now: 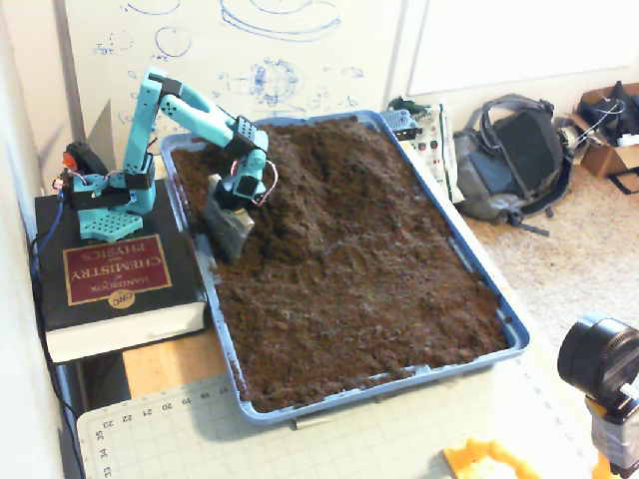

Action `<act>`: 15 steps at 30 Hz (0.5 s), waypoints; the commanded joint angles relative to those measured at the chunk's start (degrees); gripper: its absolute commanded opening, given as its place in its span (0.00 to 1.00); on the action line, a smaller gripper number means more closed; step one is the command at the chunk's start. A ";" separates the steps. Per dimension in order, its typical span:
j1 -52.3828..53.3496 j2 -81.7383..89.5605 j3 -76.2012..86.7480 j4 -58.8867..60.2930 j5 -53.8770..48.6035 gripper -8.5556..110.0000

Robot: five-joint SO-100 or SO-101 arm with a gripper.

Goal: Build a berm.

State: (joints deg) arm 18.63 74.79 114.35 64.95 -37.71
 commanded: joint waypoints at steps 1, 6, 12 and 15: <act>0.09 1.32 0.26 -0.09 0.44 0.08; 0.00 0.44 -1.85 -0.18 0.44 0.08; 0.00 -0.62 -6.68 -0.18 0.44 0.08; 0.09 -0.62 -9.49 -0.18 0.53 0.08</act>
State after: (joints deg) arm 18.63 72.95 109.78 64.95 -37.71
